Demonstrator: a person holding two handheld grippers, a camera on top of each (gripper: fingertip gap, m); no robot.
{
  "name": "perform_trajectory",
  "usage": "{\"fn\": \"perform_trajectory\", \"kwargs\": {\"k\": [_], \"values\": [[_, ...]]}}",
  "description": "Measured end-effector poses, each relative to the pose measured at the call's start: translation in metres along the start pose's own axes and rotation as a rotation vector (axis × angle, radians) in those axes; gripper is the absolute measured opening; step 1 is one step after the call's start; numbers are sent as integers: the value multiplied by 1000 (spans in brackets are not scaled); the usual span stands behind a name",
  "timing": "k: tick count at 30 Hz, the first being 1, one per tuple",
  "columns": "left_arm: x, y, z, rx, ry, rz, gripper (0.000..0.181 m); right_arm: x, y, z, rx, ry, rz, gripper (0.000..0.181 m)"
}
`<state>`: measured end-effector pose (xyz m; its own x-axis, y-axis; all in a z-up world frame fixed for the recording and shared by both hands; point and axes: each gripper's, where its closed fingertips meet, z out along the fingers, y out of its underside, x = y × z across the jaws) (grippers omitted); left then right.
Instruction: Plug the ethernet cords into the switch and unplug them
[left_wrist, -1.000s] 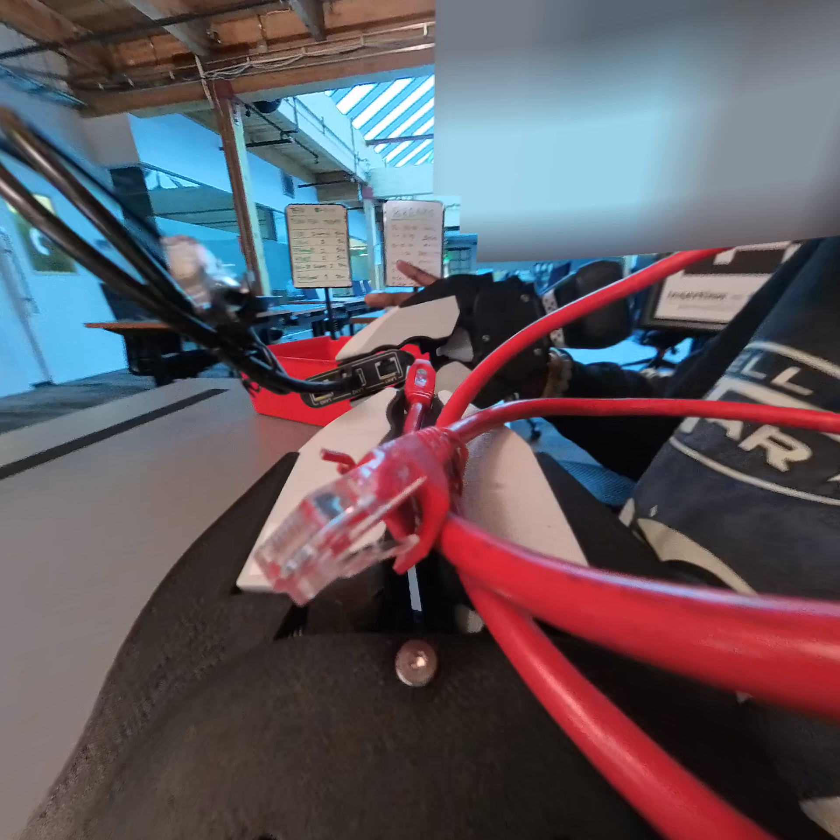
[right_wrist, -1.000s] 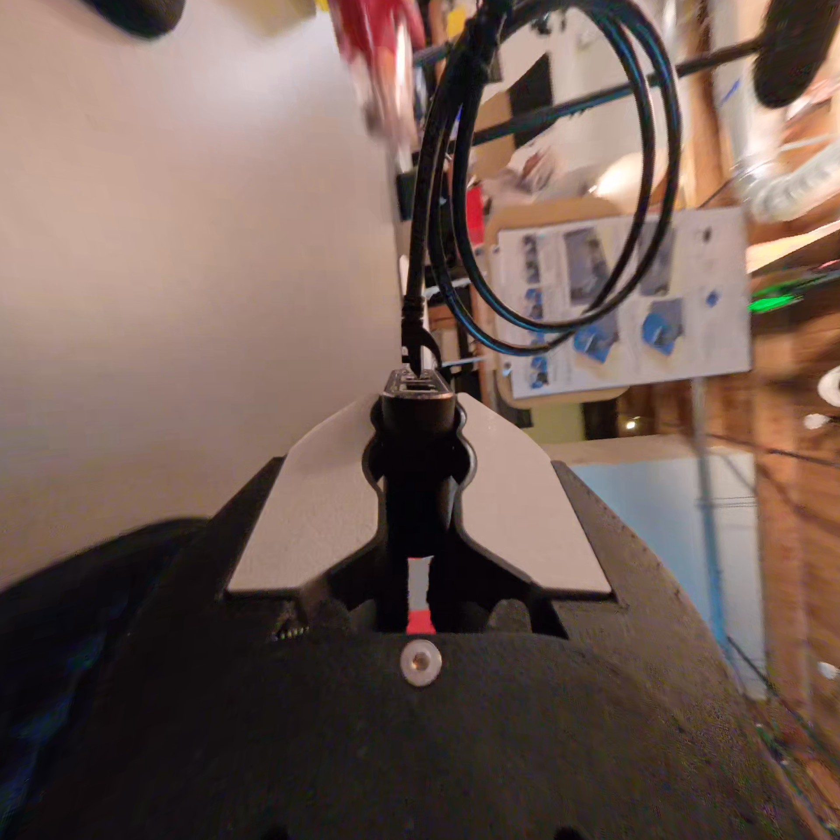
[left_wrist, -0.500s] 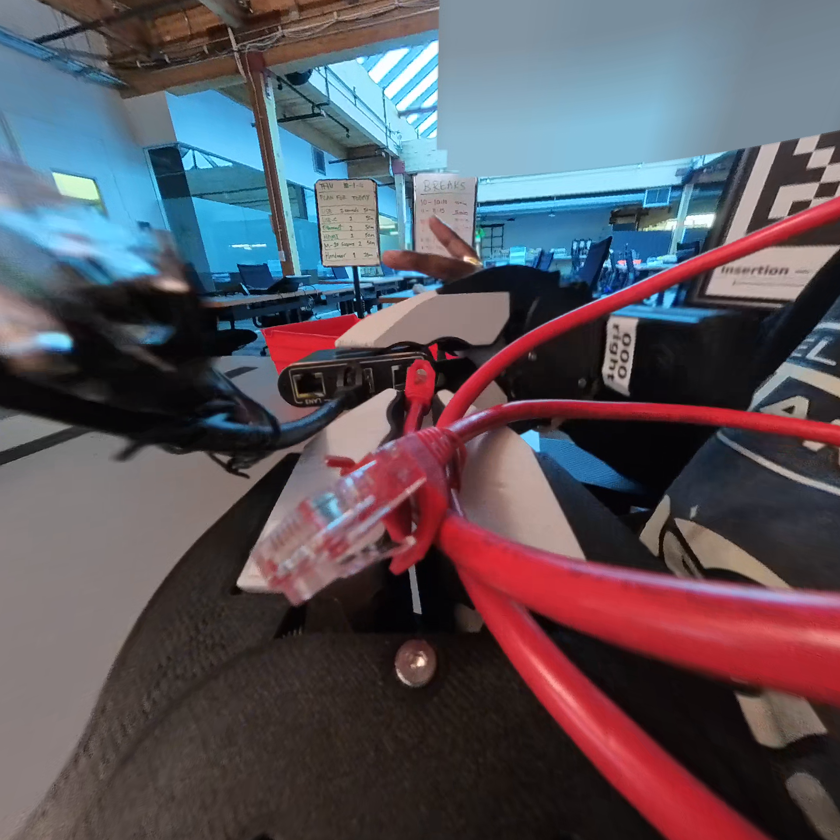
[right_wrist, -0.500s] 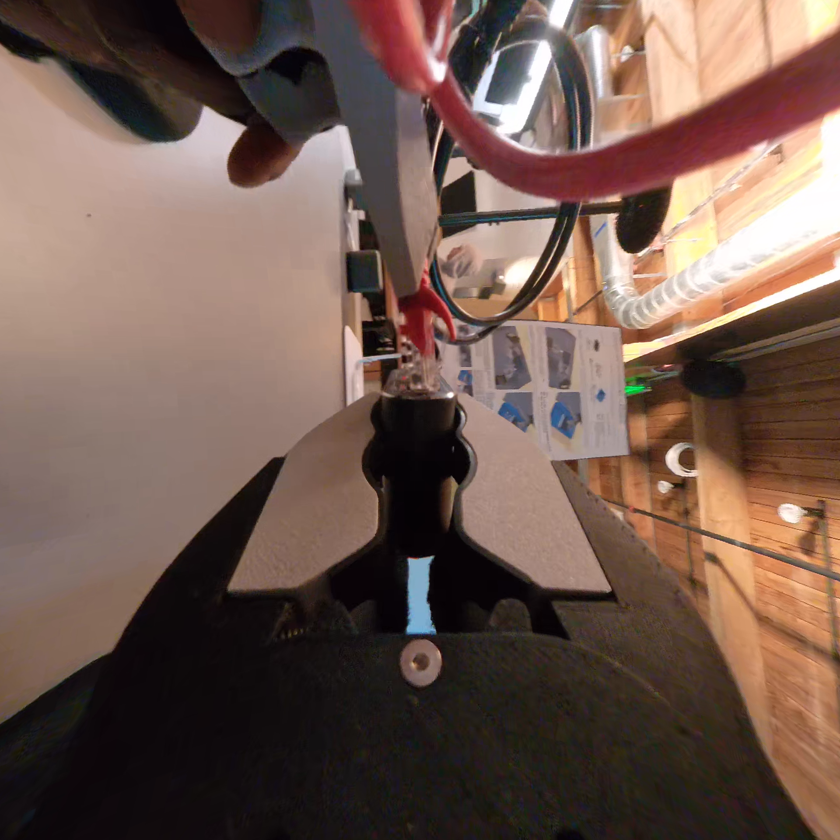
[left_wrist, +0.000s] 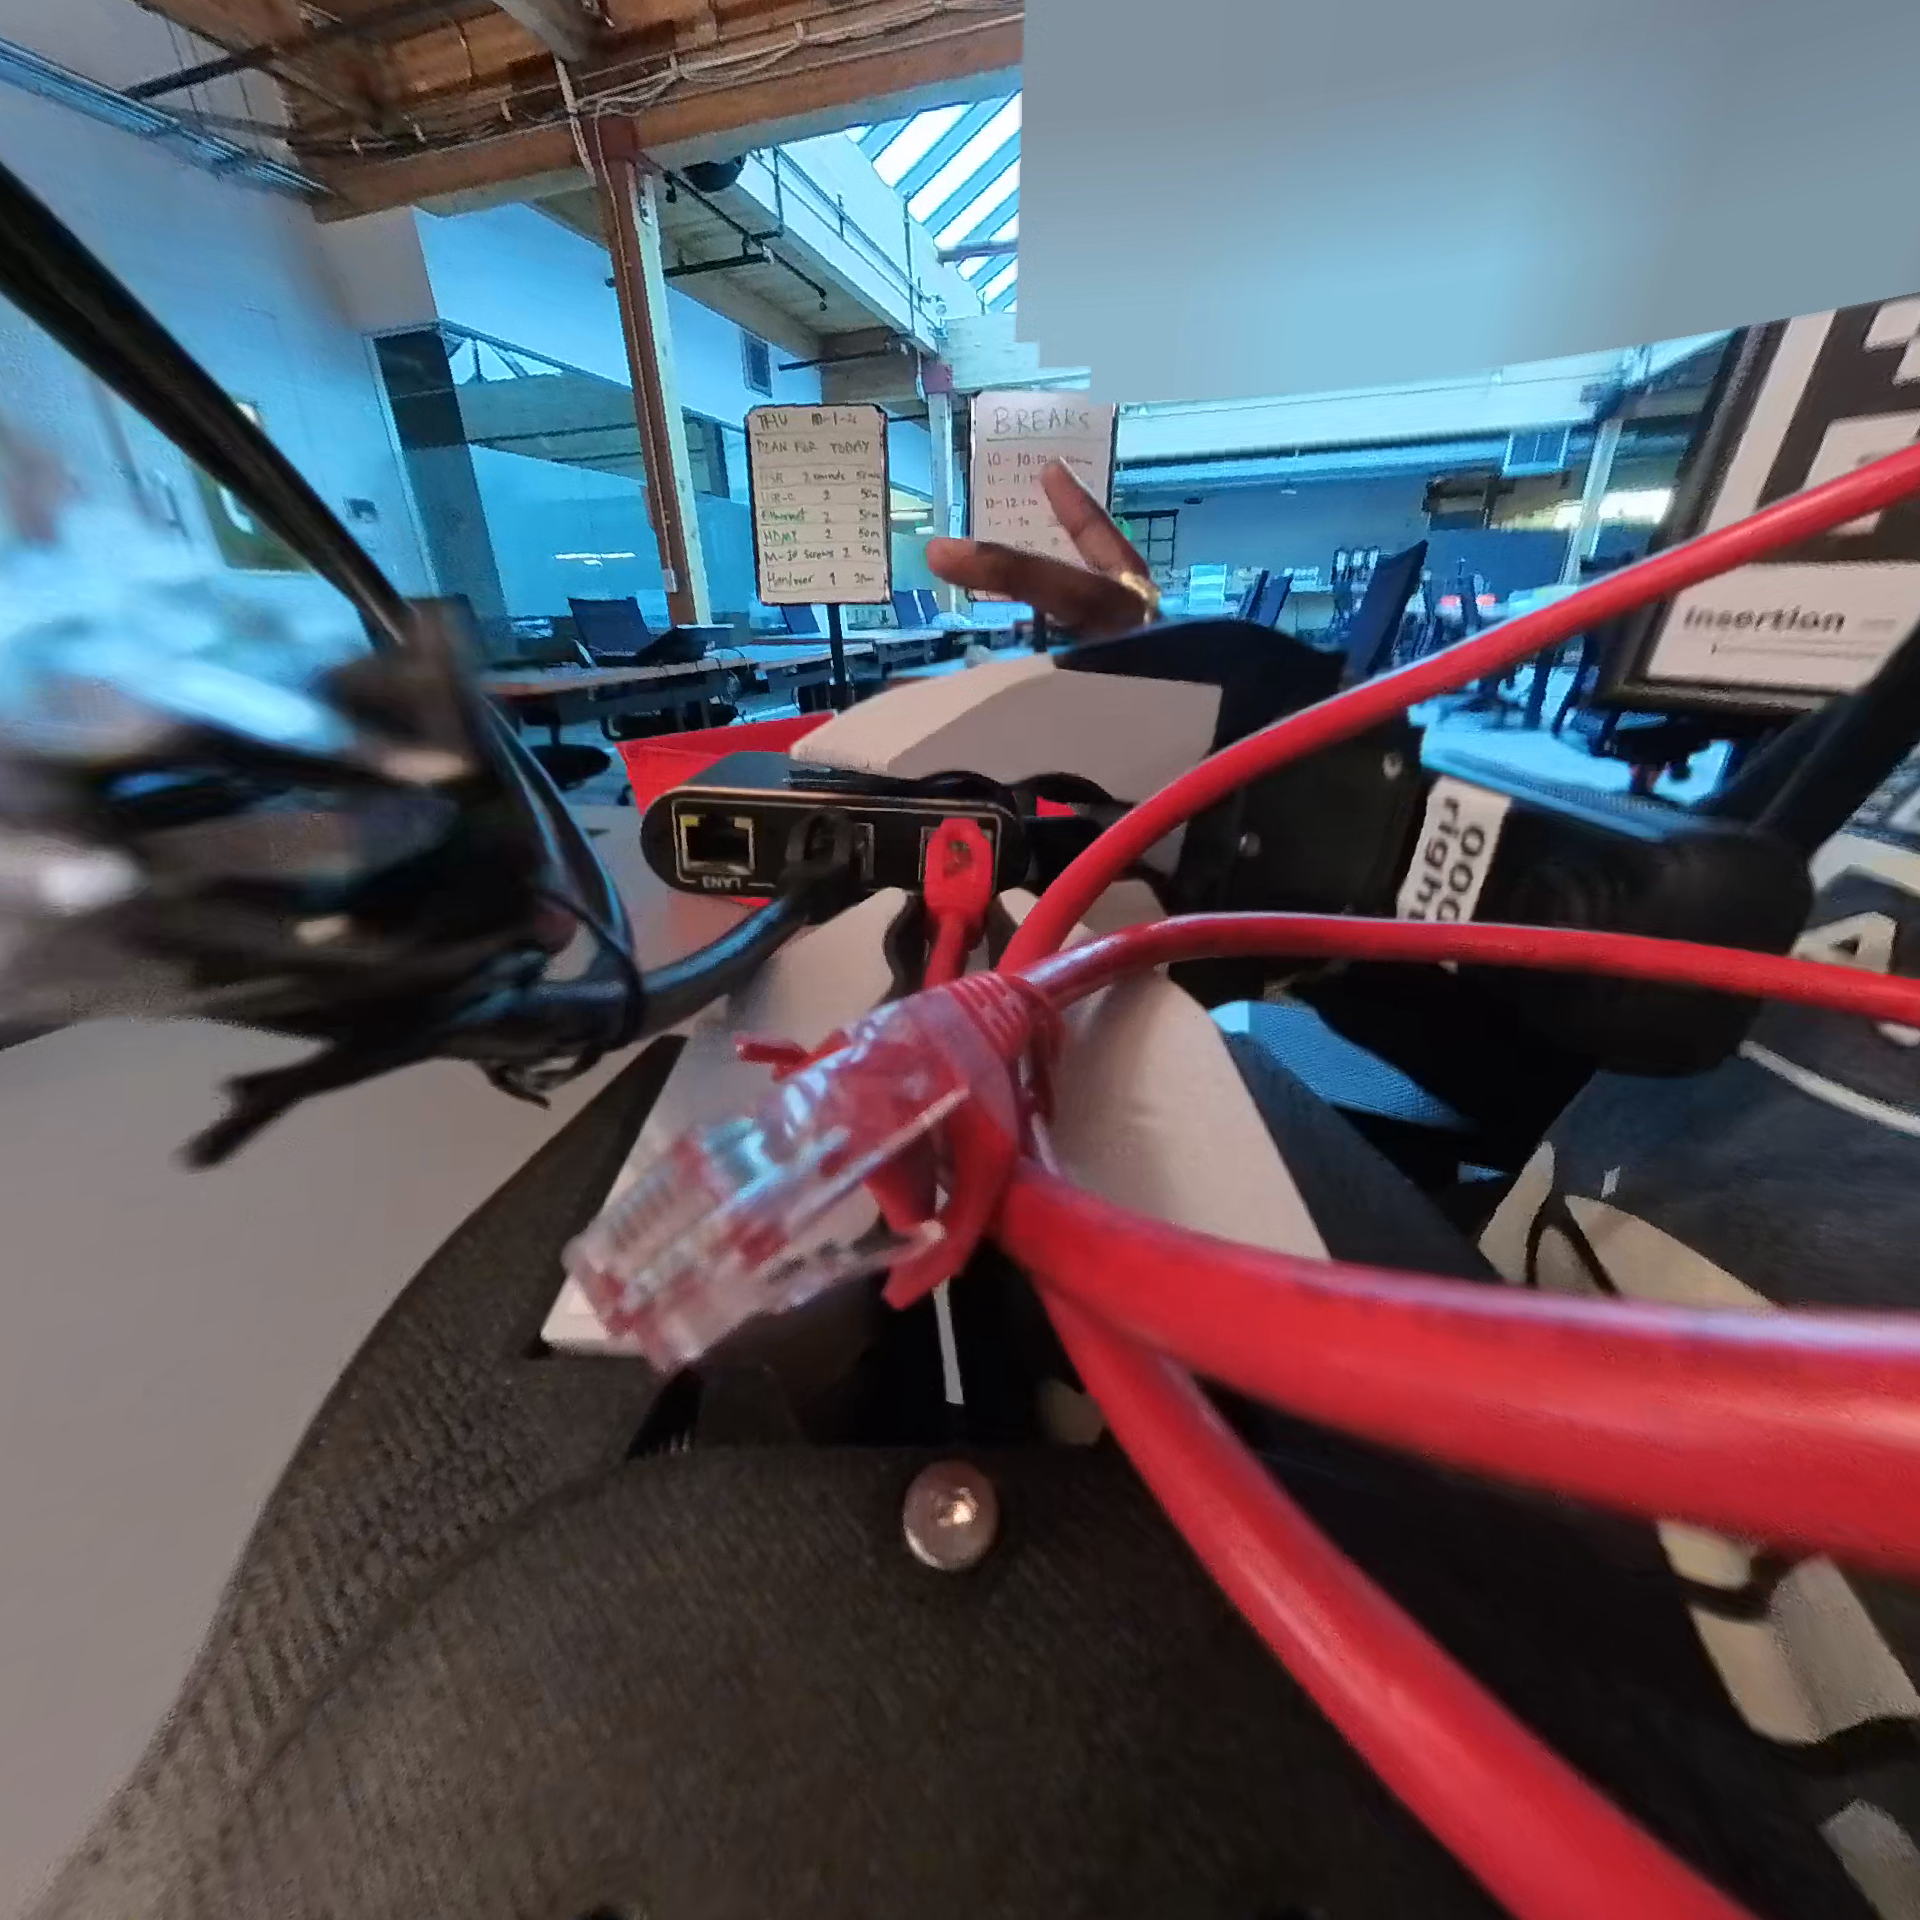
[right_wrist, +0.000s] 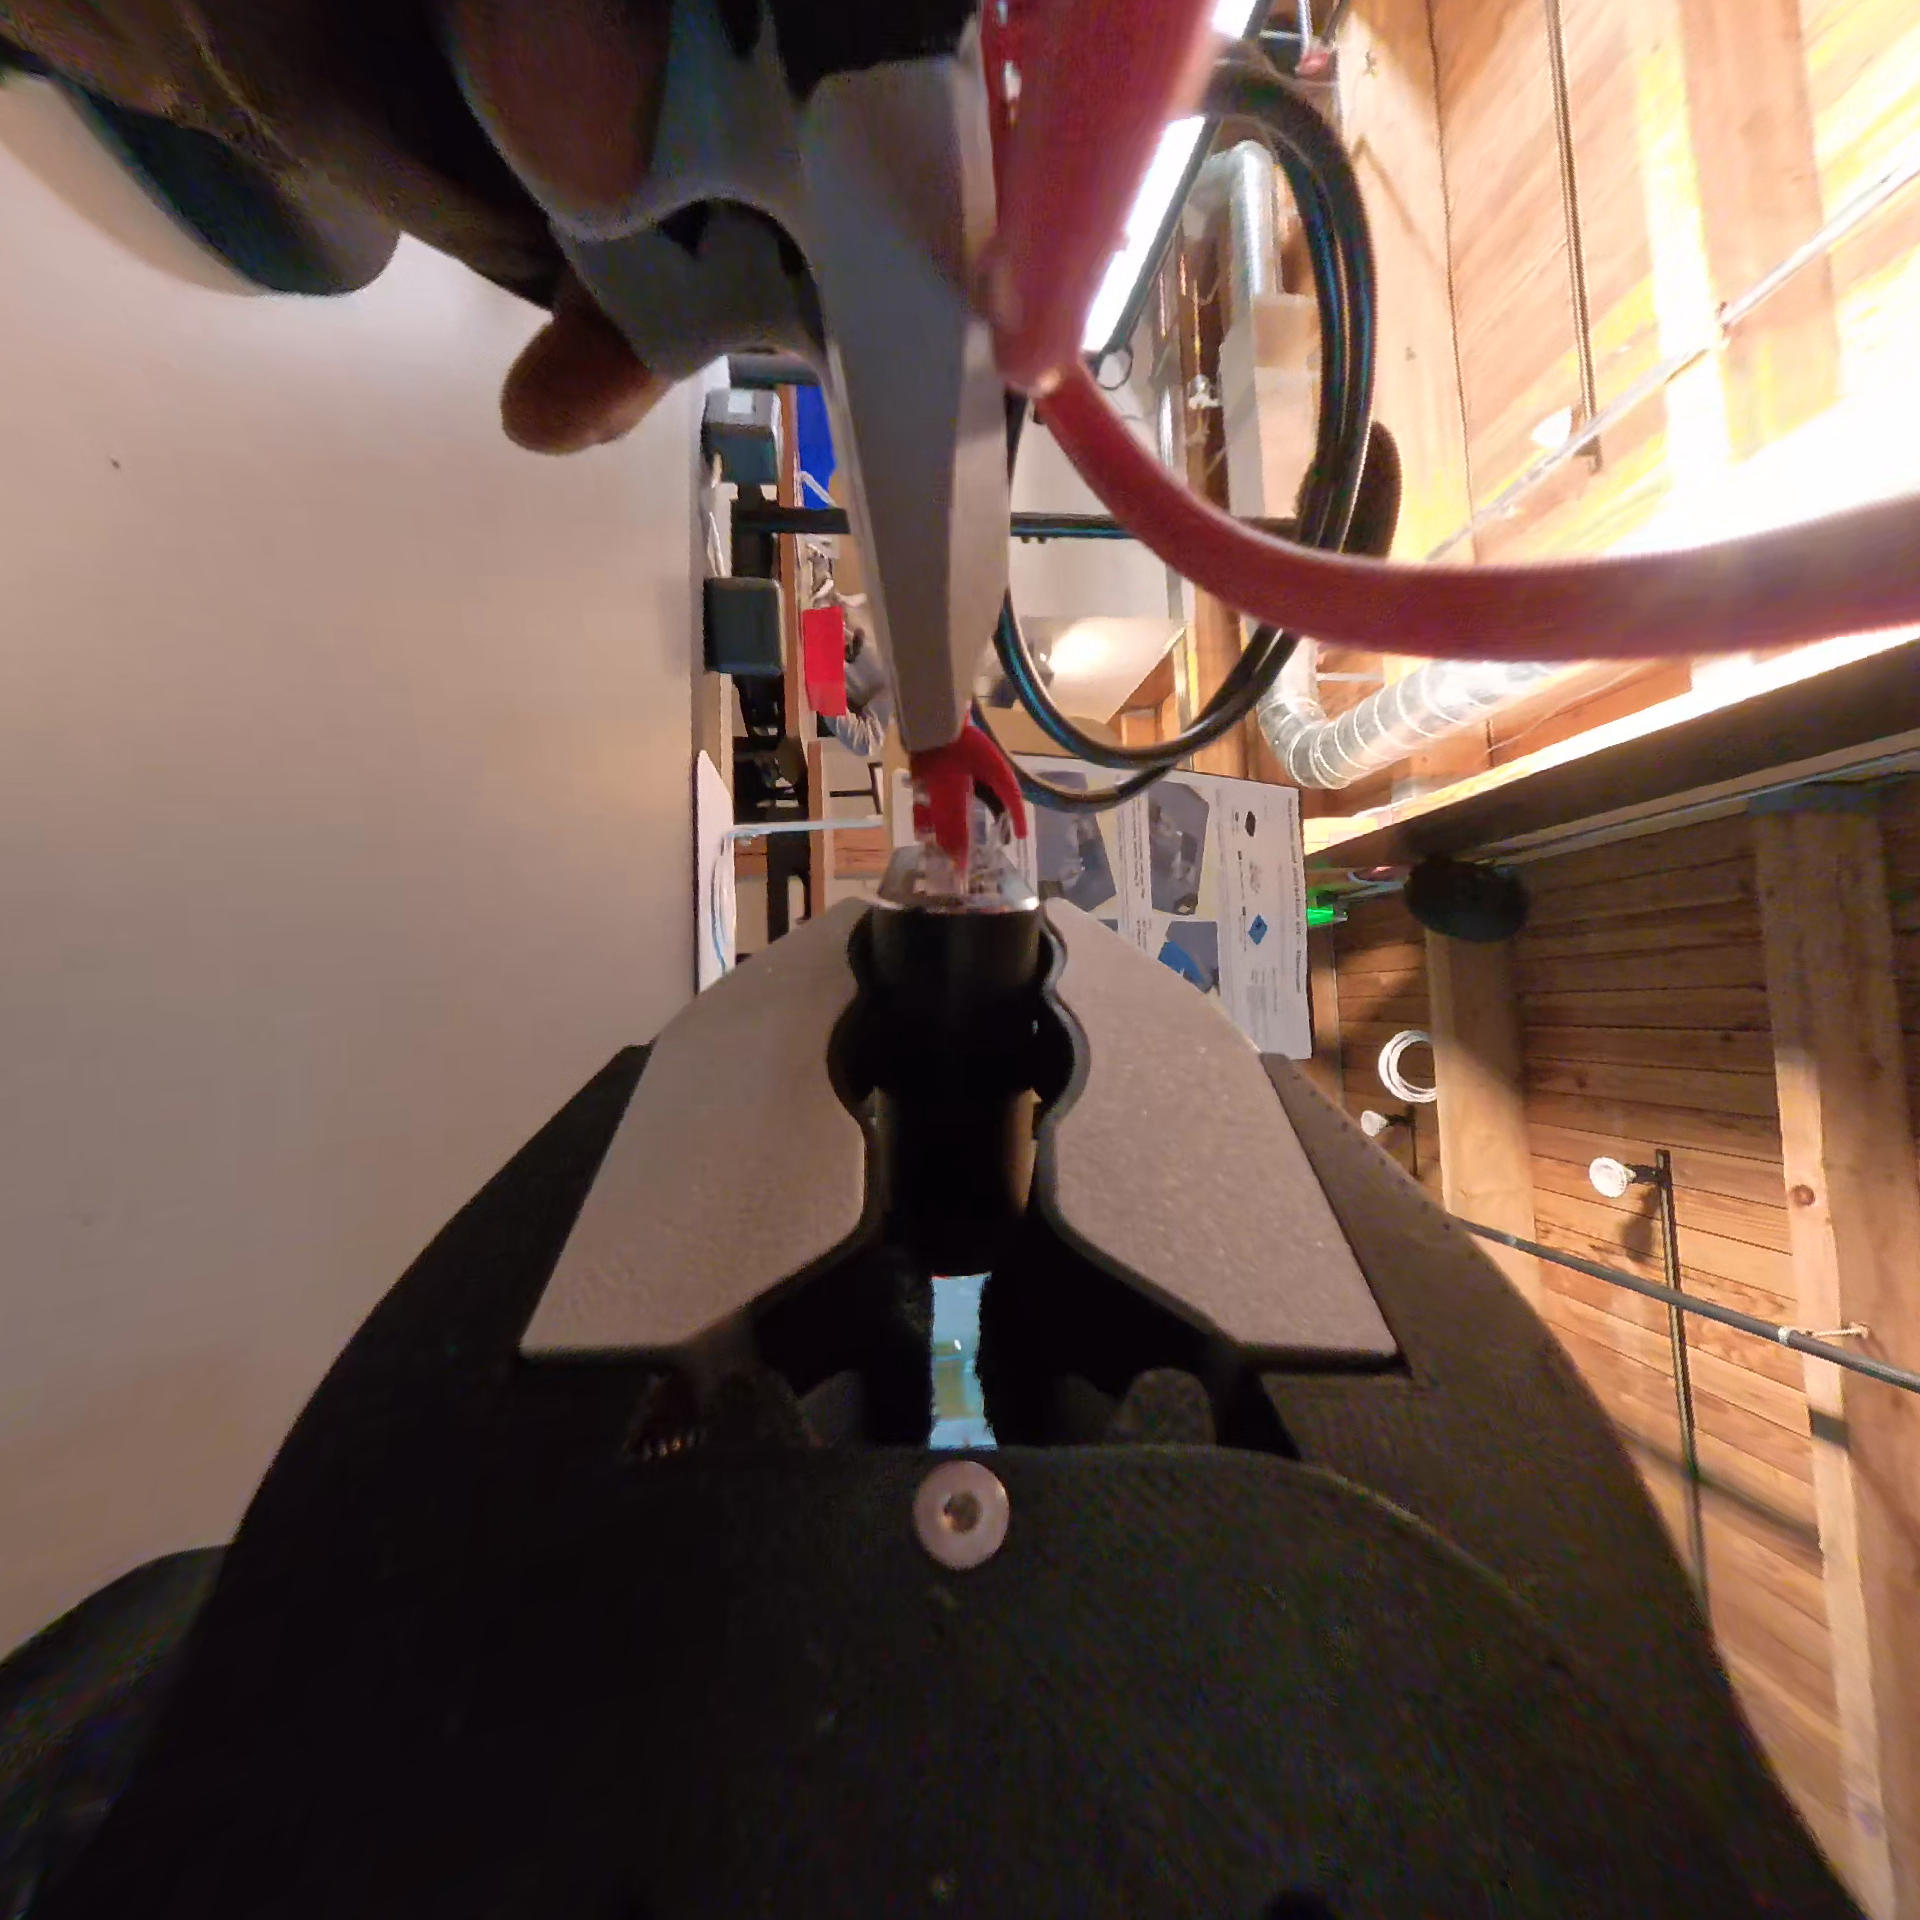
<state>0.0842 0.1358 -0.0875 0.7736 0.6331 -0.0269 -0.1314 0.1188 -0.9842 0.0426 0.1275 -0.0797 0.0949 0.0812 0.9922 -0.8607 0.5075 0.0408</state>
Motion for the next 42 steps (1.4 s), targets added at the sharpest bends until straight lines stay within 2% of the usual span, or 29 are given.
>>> {"fn": "perform_trajectory", "kwargs": {"k": [7,14,15,16,19,21,23,25,26,29,31,34,36,37,39,42], "values": [[0,2,0,10,19,-123,11,-2,-8,-1,45,-29,-25,24],[-8,2,-1,13,6,-126,13,-5,-3,6,9,-62,-15,25],[-7,1,-1,17,23,-131,15,-4,-2,8,-2,-56,-2,25],[-9,2,-2,11,29,-145,27,-4,2,10,-29,-55,23,25],[-19,1,-10,16,7,-147,39,-5,21,18,-103,-86,202,25],[-29,-6,-16,70,-33,-160,39,-12,35,23,-129,-157,423,24],[-38,-13,-21,121,-66,-197,38,-17,45,26,-115,-234,722,25],[-47,-13,-24,144,-107,-237,41,-16,46,27,-29,-301,1075,25],[-50,-13,-24,154,-123,-260,45,-11,41,26,63,-327,1254,24],[-53,-10,-19,167,-134,-341,59,17,21,17,437,-390,1733,25],[-45,-7,-11,169,-100,-404,65,31,11,12,653,-400,1926,25],[-25,-11,-1,204,-7,-492,65,36,-7,9,829,-430,2048,24],[-20,-15,2,228,6,-505,62,36,-20,9,903,-448,2093,24],[-19,-16,2,241,3,-501,56,36,-26,9,935,-443,2098,24],[-17,-22,-1,290,4,-477,25,38,-36,7,989,-424,2079,25],[-18,-27,-9,277,-45,-332,24,38,-39,9,968,-421,2026,26]]}}
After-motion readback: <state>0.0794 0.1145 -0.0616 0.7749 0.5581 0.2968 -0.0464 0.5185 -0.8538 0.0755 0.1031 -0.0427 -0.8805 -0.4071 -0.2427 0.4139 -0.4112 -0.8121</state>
